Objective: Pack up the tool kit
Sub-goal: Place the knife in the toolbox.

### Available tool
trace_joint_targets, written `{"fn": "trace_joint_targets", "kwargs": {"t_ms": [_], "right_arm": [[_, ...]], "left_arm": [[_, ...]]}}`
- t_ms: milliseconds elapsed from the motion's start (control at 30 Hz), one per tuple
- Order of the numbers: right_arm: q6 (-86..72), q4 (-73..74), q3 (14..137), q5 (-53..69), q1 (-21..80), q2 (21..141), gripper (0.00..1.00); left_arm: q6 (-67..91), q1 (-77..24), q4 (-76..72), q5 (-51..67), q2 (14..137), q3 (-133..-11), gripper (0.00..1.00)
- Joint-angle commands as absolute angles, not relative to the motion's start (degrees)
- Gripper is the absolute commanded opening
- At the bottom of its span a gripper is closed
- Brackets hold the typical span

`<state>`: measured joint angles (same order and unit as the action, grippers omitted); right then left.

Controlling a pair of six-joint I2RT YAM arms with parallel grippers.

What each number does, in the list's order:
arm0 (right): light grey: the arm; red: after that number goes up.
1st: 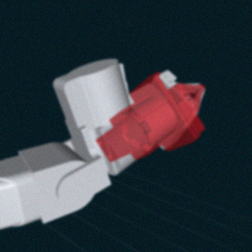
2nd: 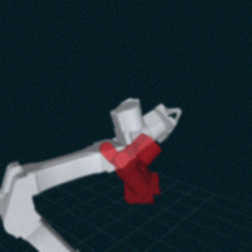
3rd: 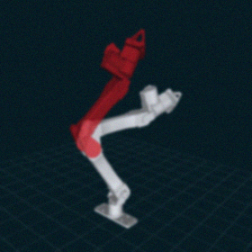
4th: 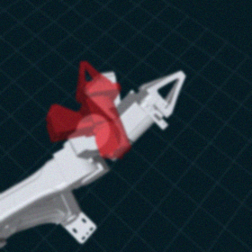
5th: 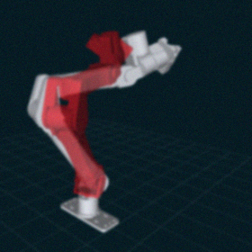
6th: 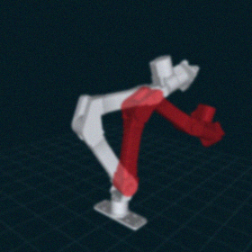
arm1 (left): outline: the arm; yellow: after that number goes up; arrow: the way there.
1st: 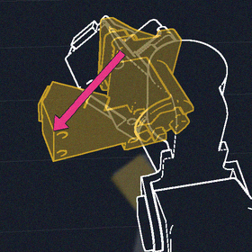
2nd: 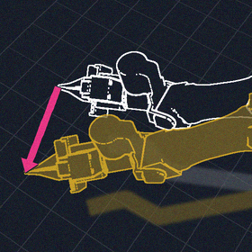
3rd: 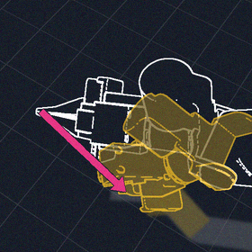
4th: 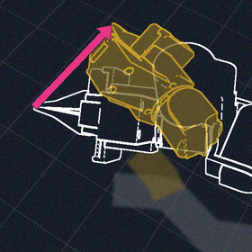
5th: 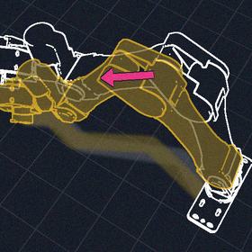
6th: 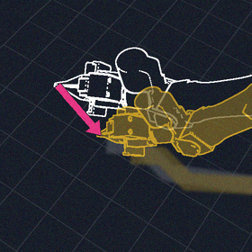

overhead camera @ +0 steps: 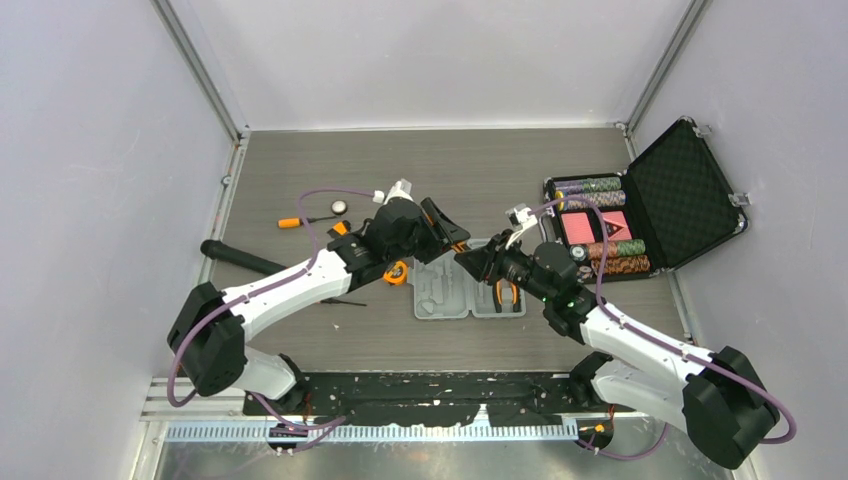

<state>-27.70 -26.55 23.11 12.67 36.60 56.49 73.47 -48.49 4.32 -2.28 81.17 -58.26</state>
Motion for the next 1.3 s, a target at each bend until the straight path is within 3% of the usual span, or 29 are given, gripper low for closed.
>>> {"fn": "trace_joint_targets", "kwargs": {"t_ms": [0,133,200,267,400,533,667,933,1267], "right_arm": [[-25.99,-29.53,22.97,11.10,37.34,54.98,0.05],[-26.27,-29.17,22.47,9.39,37.35,54.47,0.08],[-26.37,-28.34,22.25,8.45,37.40,54.02,0.15],[-26.58,-27.47,22.17,7.35,37.36,53.15,0.27],[-26.80,-23.77,22.19,3.66,37.34,49.35,0.66],[-26.39,-17.71,22.02,-5.42,37.27,44.04,0.84],[-25.35,-11.78,21.71,-14.17,37.27,38.81,0.89],[-27.65,-2.85,20.94,-29.16,37.27,32.68,0.95],[-27.14,-2.54,21.20,-29.93,37.27,33.54,0.97]], "left_arm": [[74.76,-47.99,1.27,-1.10,81.23,-60.25,0.46],[73.99,-47.69,2.36,-1.22,80.87,-60.43,0.23],[73.12,-47.41,3.73,-1.27,80.50,-60.52,0.12],[71.40,-47.01,6.49,-1.80,80.19,-60.86,0.04],[64.82,-45.34,16.69,-2.06,81.98,-66.71,0.00],[56.14,-45.09,32.23,-2.81,88.73,-77.48,0.00],[51.62,-45.16,41.07,-1.29,95.84,-84.47,0.00],[48.38,-46.94,44.28,1.65,106.16,-90.05,0.00],[47.55,-48.60,46.58,1.20,114.45,-95.05,0.00]]}}
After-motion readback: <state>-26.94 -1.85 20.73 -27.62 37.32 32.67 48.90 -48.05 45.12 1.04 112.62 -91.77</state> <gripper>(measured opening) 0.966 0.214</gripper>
